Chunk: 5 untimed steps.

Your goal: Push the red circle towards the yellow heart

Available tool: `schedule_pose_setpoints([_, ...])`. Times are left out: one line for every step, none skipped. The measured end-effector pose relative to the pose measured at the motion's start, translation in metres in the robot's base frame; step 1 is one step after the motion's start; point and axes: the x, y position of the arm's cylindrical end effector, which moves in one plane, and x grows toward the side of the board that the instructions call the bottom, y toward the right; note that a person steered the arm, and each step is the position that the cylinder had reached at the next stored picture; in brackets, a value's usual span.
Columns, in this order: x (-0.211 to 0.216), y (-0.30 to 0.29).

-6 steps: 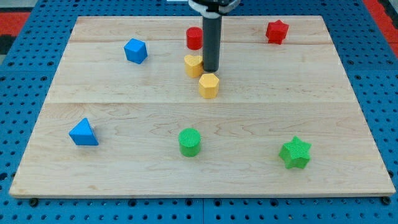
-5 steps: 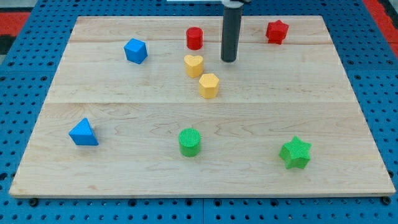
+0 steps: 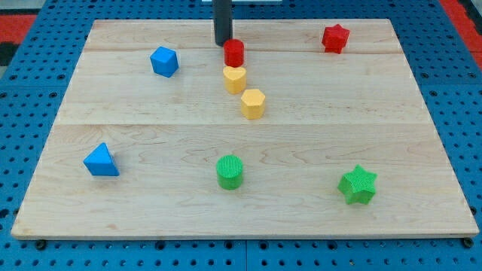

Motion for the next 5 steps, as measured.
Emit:
schedule_pose_setpoints([0.006, 0.031])
schedule_pose_setpoints([0.001, 0.037])
schedule_pose_setpoints([-0.001, 0.046])
schedule_pose_setpoints([0.012, 0.054])
schedule_pose_setpoints([0.024, 0.065])
